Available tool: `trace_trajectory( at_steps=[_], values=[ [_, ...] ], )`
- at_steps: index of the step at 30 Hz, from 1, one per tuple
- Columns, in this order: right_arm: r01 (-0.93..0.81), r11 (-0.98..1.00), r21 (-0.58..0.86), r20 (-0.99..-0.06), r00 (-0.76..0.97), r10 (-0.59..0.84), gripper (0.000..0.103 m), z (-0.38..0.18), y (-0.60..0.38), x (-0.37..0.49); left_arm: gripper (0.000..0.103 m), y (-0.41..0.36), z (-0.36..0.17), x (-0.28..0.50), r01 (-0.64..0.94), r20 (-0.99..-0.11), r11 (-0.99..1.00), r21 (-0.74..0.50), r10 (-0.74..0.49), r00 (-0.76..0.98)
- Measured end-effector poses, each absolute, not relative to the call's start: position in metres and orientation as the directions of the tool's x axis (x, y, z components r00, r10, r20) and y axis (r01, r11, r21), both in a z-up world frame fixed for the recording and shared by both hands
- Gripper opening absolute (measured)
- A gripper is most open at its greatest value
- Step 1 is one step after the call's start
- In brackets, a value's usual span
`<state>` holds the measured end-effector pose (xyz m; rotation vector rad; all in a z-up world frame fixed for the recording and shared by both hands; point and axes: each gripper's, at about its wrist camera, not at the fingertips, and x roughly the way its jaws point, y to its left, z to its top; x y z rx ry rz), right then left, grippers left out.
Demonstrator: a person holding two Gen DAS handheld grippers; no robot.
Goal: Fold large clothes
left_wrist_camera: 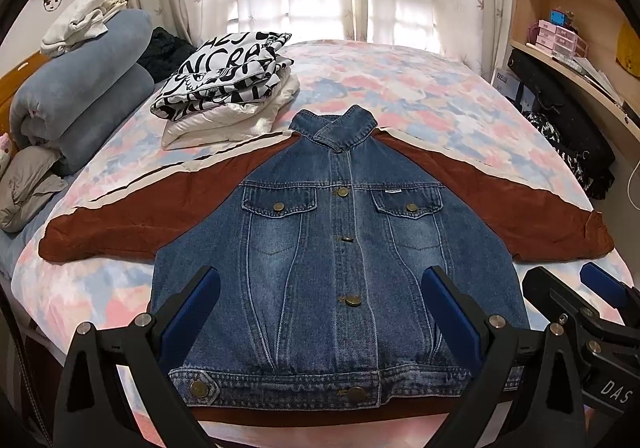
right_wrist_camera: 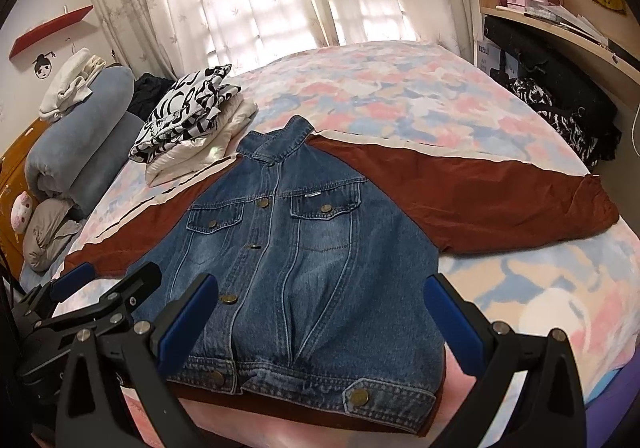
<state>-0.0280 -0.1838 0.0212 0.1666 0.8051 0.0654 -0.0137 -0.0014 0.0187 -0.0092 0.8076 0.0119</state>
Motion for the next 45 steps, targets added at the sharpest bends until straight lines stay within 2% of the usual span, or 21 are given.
trace_trajectory(
  at_steps=[12,18,24,36,45],
  values=[
    [-0.006,0.984,0.181,-0.685,0.717,0.130,0.103,0.032,-0.186,-0.031,0.100,-0.007,0.026,-0.015,-0.010,-0.715,1.000,0.001,0.008,0.699],
    [-0.019,0.976,0.218,-0.669,0.725,0.164,0.103,0.033,-0.192,-0.033,0.100,-0.009,0.029,-0.016,0.014,-0.715,0.999,-0.029,-0.031,0.699],
    [-0.029,0.980,0.198,-0.656,0.739,0.154,0.103,0.039,-0.193,-0.036,0.100,-0.013,0.033,-0.014,0.033,-0.720,0.998,-0.048,-0.058,0.692],
    [-0.062,0.989,0.137,-0.617,0.775,0.134,0.103,0.067,-0.208,-0.027,0.100,-0.040,0.062,-0.008,0.053,-0.664,0.996,0.078,0.012,0.748],
    [-0.051,0.983,0.178,-0.568,0.810,0.145,0.103,0.097,-0.245,-0.018,0.100,-0.086,0.093,-0.002,0.181,-0.595,0.976,0.122,-0.074,0.800]
  ],
)
